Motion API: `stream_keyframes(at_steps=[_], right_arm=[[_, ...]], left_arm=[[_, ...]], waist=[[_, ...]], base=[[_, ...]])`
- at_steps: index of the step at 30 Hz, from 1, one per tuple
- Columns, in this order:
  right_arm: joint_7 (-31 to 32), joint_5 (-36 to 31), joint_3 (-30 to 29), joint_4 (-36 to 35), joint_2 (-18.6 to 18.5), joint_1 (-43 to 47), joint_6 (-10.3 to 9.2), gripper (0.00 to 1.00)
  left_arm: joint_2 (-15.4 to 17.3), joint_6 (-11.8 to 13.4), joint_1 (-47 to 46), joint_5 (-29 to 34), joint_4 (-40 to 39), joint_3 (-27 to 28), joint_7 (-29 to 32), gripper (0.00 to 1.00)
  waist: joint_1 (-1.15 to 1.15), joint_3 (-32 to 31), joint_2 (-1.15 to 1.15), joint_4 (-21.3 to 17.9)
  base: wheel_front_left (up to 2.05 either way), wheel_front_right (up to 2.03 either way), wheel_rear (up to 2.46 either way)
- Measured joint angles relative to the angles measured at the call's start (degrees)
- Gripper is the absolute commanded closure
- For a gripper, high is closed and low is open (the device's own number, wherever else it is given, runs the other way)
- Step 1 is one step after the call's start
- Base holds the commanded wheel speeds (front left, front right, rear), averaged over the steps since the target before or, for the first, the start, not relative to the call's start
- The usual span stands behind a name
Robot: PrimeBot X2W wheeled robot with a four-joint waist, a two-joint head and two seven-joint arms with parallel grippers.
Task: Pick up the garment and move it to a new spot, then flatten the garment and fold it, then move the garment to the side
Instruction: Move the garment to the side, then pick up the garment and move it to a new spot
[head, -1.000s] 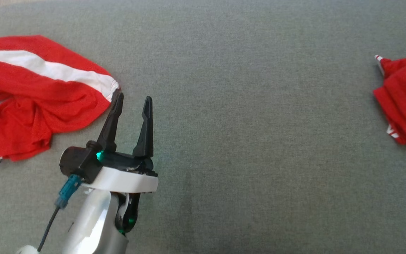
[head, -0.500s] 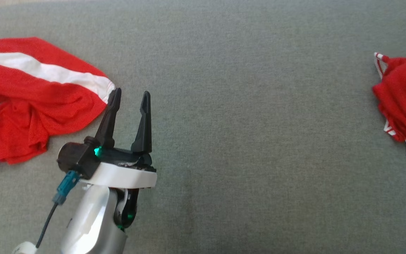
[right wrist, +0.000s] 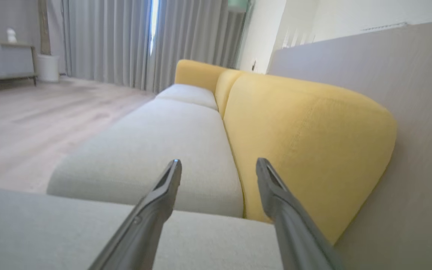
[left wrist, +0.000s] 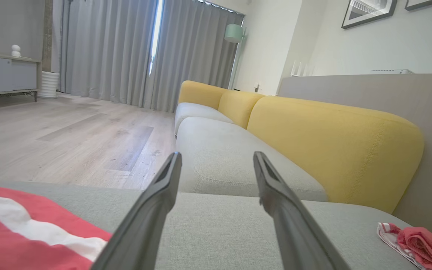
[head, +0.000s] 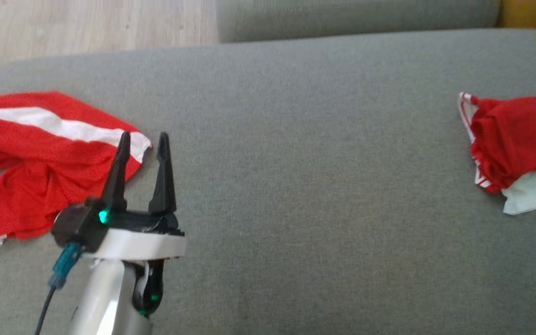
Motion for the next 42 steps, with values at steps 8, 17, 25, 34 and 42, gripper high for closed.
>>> stream_keyframes(at_steps=[8,17,25,34,42], right_arm=[[0.27,2.53,-4.57,-13.78,10.94,7.83,0.0,0.0],[-0.01,2.1,-4.36,-24.02,20.83,20.74,0.0,0.0],[-3.88,3.39,-0.21,-22.26,21.61,29.34,0.0,0.0],[-5.12,3.81,0.07,-20.02,21.87,31.14,0.0,0.0],[-5.12,3.8,0.26,-21.04,21.87,31.14,0.0,0.0]], left_arm=[[0.02,0.0,2.98,0.38,-1.72,1.77,0.0,0.0],[0.03,0.0,6.13,0.36,-1.62,1.91,0.0,0.0],[0.04,0.0,7.23,0.37,-0.53,1.64,0.0,0.0],[0.07,0.0,9.76,0.36,-0.16,1.33,0.0,0.0],[0.07,0.0,9.67,0.35,-0.35,1.34,0.0,0.0]], waist=[[-0.01,-3.83,0.0,-0.46],[0.0,-4.38,0.0,0.07],[0.0,-4.35,0.0,0.45],[0.0,-4.03,0.0,0.77],[0.01,-4.12,0.0,0.58]], base=[[0.0,0.0,0.0],[0.0,0.0,0.0],[0.0,0.0,0.0],[0.0,0.0,0.0],[0.0,0.0,0.0]])
